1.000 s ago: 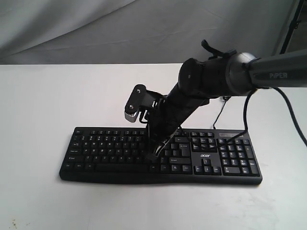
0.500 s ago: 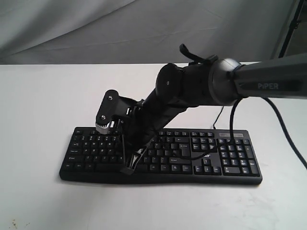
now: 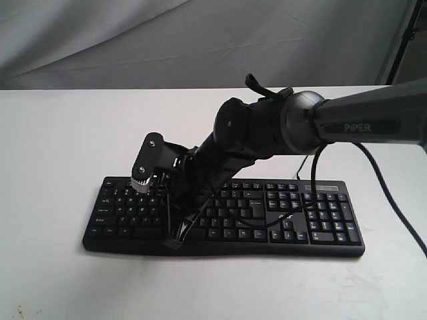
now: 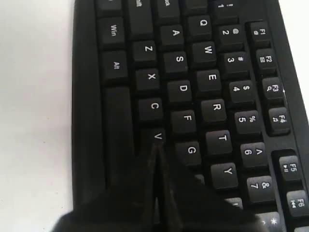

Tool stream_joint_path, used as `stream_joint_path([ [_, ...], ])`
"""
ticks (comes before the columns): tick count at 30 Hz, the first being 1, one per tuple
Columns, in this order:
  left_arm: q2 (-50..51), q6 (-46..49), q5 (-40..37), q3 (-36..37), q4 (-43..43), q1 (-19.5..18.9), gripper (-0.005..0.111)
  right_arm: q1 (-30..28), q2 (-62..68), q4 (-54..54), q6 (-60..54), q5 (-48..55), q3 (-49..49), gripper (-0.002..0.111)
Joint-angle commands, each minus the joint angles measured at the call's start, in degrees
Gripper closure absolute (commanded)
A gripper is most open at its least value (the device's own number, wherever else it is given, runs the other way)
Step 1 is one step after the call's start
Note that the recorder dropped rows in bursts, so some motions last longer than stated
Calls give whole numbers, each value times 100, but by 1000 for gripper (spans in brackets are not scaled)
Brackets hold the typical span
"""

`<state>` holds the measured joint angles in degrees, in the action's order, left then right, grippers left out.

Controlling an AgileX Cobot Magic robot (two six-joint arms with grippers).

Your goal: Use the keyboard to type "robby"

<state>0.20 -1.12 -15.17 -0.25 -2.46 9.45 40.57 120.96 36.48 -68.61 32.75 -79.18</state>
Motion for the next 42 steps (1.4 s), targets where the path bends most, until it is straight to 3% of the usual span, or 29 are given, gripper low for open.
stream_joint_path([
  [1,-20,-16,31,25,-27,36,107,4,-6,54,-56,-78,-25,108],
  [42,-20,-16,31,25,-27,36,107,4,143,54,-56,-138,-25,108],
])
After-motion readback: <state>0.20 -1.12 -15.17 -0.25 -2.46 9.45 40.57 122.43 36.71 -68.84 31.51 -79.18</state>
